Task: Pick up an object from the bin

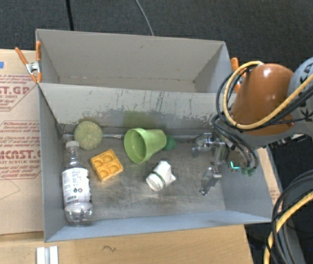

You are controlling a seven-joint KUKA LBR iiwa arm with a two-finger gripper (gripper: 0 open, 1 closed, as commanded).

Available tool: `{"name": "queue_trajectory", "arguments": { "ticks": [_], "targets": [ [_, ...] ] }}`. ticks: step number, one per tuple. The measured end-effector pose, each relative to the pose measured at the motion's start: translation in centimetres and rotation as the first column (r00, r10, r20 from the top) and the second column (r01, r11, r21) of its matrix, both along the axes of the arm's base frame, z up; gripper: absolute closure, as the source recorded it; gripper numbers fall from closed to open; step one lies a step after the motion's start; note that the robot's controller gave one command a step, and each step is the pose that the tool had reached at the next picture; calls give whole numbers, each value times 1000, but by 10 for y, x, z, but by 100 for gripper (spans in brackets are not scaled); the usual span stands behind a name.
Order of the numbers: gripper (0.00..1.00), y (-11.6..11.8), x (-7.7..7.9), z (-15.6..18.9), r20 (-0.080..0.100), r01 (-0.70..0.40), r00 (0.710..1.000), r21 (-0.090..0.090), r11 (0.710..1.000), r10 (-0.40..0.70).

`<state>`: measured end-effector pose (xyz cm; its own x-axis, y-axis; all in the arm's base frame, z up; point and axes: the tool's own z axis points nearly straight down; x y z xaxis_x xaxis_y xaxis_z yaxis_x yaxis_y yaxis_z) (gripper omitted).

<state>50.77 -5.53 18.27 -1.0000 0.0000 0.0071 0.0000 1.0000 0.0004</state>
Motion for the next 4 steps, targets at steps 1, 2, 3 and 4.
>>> {"name": "queue_trajectory", "arguments": {
  "ticks": [1, 2, 3, 4],
  "targets": [
    [0, 0, 2, 4, 8, -1, 1000, -1, 1000, 1],
    [0, 21, 10, -41, 11, -121, 993, -1, 993, 121],
    [0, 47, 23, -50, 7, -396, 918, 0, 918, 396],
    [0, 59, 35, -57, 10, -321, 947, 0, 947, 321]
  ]
}}
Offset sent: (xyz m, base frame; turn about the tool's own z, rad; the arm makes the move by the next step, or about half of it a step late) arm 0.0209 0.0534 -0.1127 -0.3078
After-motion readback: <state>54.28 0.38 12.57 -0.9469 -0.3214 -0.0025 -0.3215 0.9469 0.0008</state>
